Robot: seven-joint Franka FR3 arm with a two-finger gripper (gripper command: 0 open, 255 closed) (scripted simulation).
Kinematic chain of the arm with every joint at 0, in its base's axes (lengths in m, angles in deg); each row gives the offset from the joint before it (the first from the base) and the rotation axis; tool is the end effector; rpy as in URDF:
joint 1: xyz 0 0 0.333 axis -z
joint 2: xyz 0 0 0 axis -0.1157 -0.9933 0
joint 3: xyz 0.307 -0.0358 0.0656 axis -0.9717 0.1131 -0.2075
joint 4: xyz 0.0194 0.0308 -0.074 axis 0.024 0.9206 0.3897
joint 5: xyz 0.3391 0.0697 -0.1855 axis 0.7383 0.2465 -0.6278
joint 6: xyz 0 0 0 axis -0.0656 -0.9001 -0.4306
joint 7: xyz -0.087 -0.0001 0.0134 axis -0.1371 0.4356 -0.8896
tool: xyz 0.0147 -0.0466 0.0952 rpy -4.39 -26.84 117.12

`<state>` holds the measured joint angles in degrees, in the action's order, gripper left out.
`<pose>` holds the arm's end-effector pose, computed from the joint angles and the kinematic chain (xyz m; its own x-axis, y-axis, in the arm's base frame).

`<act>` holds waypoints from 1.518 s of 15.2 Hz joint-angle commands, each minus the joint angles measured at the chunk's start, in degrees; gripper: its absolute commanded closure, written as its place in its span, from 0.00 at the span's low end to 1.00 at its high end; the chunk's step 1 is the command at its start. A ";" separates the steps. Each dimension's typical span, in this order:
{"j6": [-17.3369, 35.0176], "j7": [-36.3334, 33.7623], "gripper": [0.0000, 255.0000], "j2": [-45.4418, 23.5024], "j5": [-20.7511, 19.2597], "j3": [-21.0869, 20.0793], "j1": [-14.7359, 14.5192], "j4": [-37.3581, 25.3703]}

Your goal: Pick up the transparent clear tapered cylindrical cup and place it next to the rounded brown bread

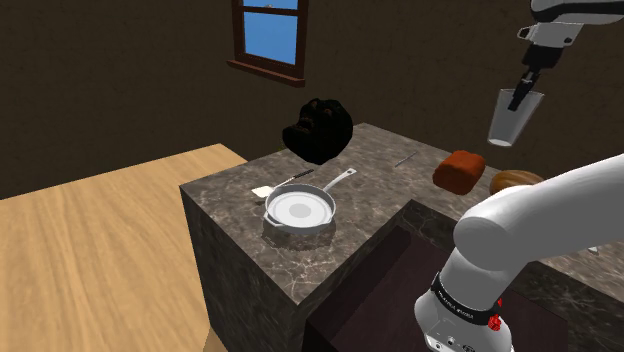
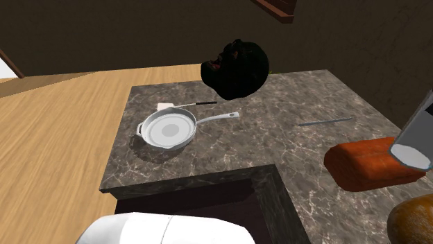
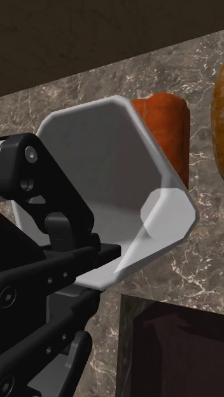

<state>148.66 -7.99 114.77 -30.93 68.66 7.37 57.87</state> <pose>0.0932 -0.4346 0.6229 0.9993 -0.0082 0.0359 -0.0123 -0.9933 0.1152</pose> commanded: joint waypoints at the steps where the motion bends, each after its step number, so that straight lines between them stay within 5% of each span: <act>1: 0.42 3.49 1.00 -1.63 -0.28 3.82 -0.85 -2.71; 6: 1.15 10.64 1.00 -5.82 0.39 13.13 -4.43 -9.41; 23: 12.89 8.26 1.00 -3.34 -3.27 16.26 -2.78 4.03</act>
<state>160.77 0.41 111.38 -34.00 84.63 4.55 61.16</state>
